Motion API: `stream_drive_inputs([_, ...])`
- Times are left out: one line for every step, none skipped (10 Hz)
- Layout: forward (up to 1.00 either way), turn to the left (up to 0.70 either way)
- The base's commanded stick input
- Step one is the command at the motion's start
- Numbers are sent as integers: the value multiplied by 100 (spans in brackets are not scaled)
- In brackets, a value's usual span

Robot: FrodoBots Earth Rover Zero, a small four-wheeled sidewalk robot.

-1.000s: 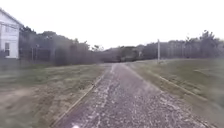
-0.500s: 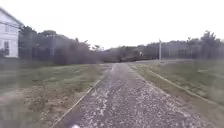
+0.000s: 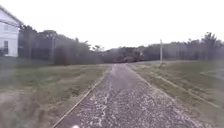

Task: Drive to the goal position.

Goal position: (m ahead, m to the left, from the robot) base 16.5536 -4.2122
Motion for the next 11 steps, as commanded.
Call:
stream_drive_inputs([45, 0])
stream_drive_inputs([45, 0])
stream_drive_inputs([45, 0])
stream_drive_inputs([45, 0])
stream_drive_inputs([45, -27])
stream_drive_inputs([45, -27])
stream_drive_inputs([45, -27])
stream_drive_inputs([45, -27])
stream_drive_inputs([45, -27])
stream_drive_inputs([45, -27])
stream_drive_inputs([45, -27])
